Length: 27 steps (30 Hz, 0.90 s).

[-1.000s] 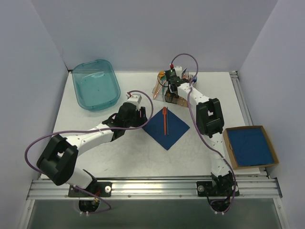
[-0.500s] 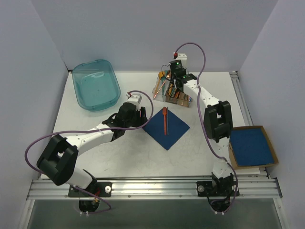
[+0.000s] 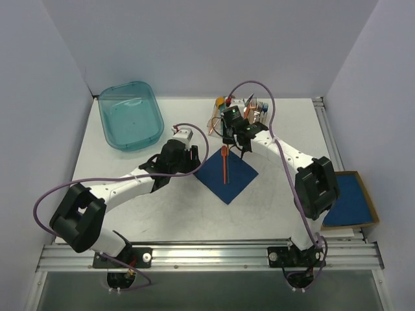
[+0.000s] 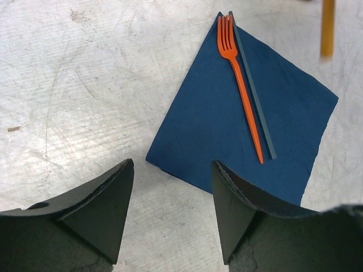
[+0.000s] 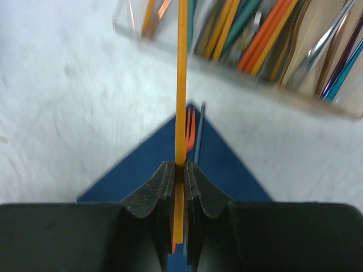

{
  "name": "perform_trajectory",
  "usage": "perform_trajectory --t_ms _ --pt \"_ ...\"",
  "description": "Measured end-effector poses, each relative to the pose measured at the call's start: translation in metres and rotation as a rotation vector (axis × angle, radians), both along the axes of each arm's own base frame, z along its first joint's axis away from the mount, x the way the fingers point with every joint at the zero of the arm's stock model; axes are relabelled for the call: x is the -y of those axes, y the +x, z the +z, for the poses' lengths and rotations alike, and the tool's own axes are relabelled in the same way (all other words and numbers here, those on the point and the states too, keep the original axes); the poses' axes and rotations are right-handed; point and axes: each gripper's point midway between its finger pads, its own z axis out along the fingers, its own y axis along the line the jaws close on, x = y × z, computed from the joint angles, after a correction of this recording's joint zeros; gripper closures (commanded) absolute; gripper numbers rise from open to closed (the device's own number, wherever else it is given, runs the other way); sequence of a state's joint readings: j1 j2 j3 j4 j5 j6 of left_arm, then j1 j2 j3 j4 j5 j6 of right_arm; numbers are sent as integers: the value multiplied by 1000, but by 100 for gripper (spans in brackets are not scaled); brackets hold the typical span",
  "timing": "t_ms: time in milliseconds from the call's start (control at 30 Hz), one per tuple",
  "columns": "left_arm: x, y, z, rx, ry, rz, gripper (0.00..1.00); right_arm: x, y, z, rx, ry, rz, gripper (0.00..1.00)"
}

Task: Place the utensils on the paper napkin and roll it up

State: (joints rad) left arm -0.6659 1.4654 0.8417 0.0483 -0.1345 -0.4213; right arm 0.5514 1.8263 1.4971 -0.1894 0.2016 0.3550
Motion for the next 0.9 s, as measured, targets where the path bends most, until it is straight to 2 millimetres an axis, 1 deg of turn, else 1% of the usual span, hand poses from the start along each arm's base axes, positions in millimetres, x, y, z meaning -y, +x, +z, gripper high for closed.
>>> perform_trajectory --t_ms 67,167,267,333,400,500,600,800,900 --pt "0 0 1 3 -2 0 34 -3 -32 -24 -74 0 25 100" --pt "0 0 4 8 -6 0 34 0 -68 -53 -159 -12 31 100" --pt "0 0 5 11 -8 0 34 3 -93 -68 -205 -5 28 100" --pt "0 0 6 11 -9 0 34 3 -105 -74 -220 5 26 100" --pt "0 0 6 11 -8 0 34 2 -110 -78 -226 15 22 100" --pt "0 0 6 11 -8 1 34 2 -112 -84 -231 27 9 100" --pt "0 0 6 11 -8 1 34 -1 -108 -91 -232 35 0 100" --pt "-1 0 6 12 -7 4 34 -2 -105 -113 -270 17 -12 100" --pt "-1 1 6 13 -6 5 34 -2 -100 -118 -278 12 -20 100"
